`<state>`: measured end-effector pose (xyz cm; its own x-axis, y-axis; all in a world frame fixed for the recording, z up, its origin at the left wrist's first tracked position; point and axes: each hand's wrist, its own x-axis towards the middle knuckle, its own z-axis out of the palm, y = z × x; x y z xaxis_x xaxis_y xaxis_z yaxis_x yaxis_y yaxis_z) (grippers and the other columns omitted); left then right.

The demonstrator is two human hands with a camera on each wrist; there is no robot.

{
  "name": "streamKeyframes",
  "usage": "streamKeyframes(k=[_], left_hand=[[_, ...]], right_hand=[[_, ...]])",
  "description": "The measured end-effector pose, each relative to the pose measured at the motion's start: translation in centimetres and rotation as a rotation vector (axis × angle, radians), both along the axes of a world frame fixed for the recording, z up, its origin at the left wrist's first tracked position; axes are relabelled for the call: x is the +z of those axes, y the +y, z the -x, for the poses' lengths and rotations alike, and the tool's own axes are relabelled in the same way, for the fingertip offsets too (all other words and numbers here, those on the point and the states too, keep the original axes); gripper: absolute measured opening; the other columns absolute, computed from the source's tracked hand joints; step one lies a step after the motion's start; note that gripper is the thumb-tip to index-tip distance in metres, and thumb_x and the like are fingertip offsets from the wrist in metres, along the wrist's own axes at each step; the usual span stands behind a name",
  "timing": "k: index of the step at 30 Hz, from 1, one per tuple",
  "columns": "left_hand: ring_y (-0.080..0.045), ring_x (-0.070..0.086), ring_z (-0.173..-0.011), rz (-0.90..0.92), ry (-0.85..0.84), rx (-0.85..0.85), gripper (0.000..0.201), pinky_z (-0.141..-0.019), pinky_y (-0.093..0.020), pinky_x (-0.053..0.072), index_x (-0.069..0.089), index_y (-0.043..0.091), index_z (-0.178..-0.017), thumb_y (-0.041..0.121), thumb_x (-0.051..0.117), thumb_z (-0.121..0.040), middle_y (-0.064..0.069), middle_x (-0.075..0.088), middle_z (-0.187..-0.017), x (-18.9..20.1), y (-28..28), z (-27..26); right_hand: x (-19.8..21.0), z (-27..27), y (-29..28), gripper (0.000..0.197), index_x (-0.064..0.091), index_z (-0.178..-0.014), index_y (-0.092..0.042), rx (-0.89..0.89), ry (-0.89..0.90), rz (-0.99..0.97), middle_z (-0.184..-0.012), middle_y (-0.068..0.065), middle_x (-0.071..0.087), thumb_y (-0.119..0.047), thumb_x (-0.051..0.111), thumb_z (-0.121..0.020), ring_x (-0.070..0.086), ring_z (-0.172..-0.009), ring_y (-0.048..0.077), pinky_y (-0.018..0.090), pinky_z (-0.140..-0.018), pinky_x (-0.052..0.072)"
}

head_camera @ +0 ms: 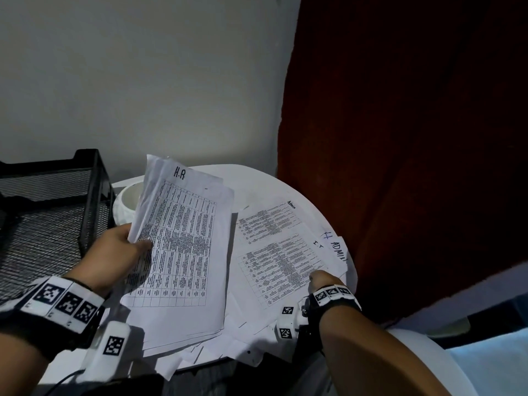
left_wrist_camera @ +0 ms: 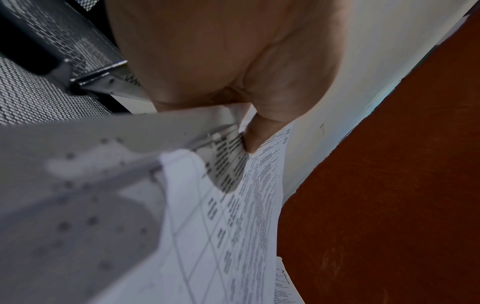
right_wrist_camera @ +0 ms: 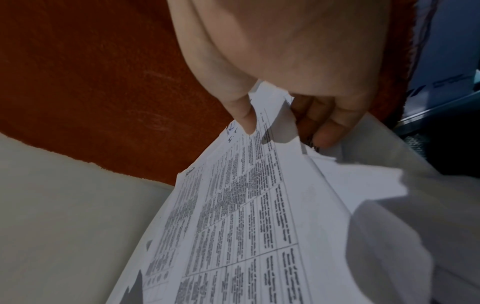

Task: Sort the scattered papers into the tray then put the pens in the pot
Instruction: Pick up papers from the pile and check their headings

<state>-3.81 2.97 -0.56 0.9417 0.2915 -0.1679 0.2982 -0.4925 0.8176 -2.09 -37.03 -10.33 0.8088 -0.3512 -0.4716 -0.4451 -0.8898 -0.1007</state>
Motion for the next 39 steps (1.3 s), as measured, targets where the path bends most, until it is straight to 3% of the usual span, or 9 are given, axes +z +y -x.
streamKeyframes(k=[5, 7, 11, 15, 22, 30, 33, 35, 39], left_hand=[[-0.047, 0.068, -0.08, -0.008, -0.001, -0.008, 0.006, -0.073, -0.049, 0.056, 0.068, 0.011, -0.097, 0.013, 0.068, -0.092, -0.026, 0.071, -0.082, 0.1, -0.4, -0.2], [-0.042, 0.067, -0.078, -0.003, -0.002, -0.008, 0.009, -0.069, -0.041, 0.053, 0.068, 0.01, -0.1, 0.012, 0.068, -0.092, -0.022, 0.071, -0.082, 0.1, -0.4, -0.4], [-0.034, 0.063, -0.075, 0.037, -0.019, 0.037, 0.012, -0.066, -0.032, 0.045, 0.067, 0.008, -0.104, 0.008, 0.066, -0.092, -0.019, 0.069, -0.085, 0.3, -0.2, -0.7], [-0.025, 0.06, -0.068, 0.036, -0.047, 0.092, 0.015, -0.062, -0.03, 0.047, 0.065, 0.013, -0.106, 0.006, 0.062, -0.092, -0.01, 0.067, -0.08, 0.6, 0.3, -0.8], [-0.019, 0.053, -0.056, 0.146, -0.108, 0.134, 0.012, -0.046, -0.025, 0.042, 0.06, 0.018, -0.103, 0.008, 0.056, -0.098, -0.008, 0.062, -0.075, 1.8, 0.3, -0.1], [-0.045, 0.07, -0.097, 0.559, -0.032, 0.027, 0.023, -0.093, -0.058, 0.054, 0.071, 0.009, -0.108, 0.002, 0.053, -0.094, -0.021, 0.076, -0.099, 2.2, -1.2, 0.8], [-0.027, 0.072, -0.093, 0.645, -0.03, 0.045, 0.029, -0.091, -0.042, 0.053, 0.071, 0.015, -0.102, 0.032, 0.048, -0.103, -0.012, 0.076, -0.102, 2.1, -2.5, 0.9], [-0.017, 0.07, -0.102, 0.548, -0.05, -0.066, 0.036, -0.092, -0.035, 0.052, 0.07, 0.02, -0.111, 0.044, 0.044, -0.103, 0.0, 0.076, -0.108, 2.0, -3.1, 1.1], [-0.005, 0.066, -0.102, 0.243, -0.168, -0.143, 0.025, -0.091, -0.028, 0.052, 0.062, 0.021, -0.121, 0.015, 0.061, -0.097, 0.012, 0.07, -0.108, 1.6, -3.6, 1.1]], right_hand=[[0.6, -0.3, 0.1, 0.013, 0.07, -0.106, -0.018, -0.152, -0.196, -0.087, -0.121, 0.007, 0.073, -0.02, 0.062, -0.096, 0.066, -0.119, 0.029, 0.03, -0.094, 0.051], [1.2, -0.9, 0.5, 0.025, 0.069, -0.119, -0.012, -0.324, -0.357, -0.18, -0.127, 0.01, 0.069, -0.016, 0.054, -0.099, 0.062, -0.123, 0.03, 0.025, -0.087, 0.049], [4.3, -3.1, 3.4, 0.028, 0.057, -0.127, -0.006, -0.586, -0.813, -0.554, -0.121, 0.019, 0.064, -0.002, 0.052, -0.099, 0.063, -0.111, 0.035, 0.027, -0.079, 0.04], [9.4, -4.1, 6.1, 0.018, 0.062, -0.11, -0.02, -0.48, -1.089, -0.851, -0.105, 0.008, 0.075, -0.009, 0.059, -0.096, 0.073, -0.097, 0.029, 0.044, -0.086, 0.061], [13.8, -3.0, 6.2, 0.023, 0.064, -0.119, -0.008, -0.404, -0.833, -1.395, -0.109, 0.016, 0.078, 0.002, 0.057, -0.099, 0.076, -0.094, 0.033, 0.053, -0.079, 0.063], [10.0, -1.8, 10.1, 0.029, 0.066, -0.125, -0.005, -0.405, -0.497, -1.468, -0.115, 0.02, 0.076, 0.003, 0.051, -0.102, 0.075, -0.101, 0.039, 0.051, -0.08, 0.062], [9.0, -1.8, 11.5, 0.028, 0.06, -0.127, -0.001, -0.471, -0.482, -1.459, -0.116, 0.025, 0.074, 0.004, 0.053, -0.1, 0.075, -0.096, 0.039, 0.046, -0.072, 0.064], [9.0, -1.9, 12.1, 0.033, 0.055, -0.129, -0.006, -0.484, -0.52, -1.469, -0.115, 0.023, 0.075, 0.005, 0.056, -0.098, 0.075, -0.1, 0.039, 0.053, -0.08, 0.063], [10.8, -1.3, 13.0, 0.033, 0.064, -0.125, -0.014, -0.273, -0.648, -1.397, -0.113, 0.009, 0.079, 0.004, 0.052, -0.1, 0.076, -0.104, 0.029, 0.056, -0.097, 0.058]])
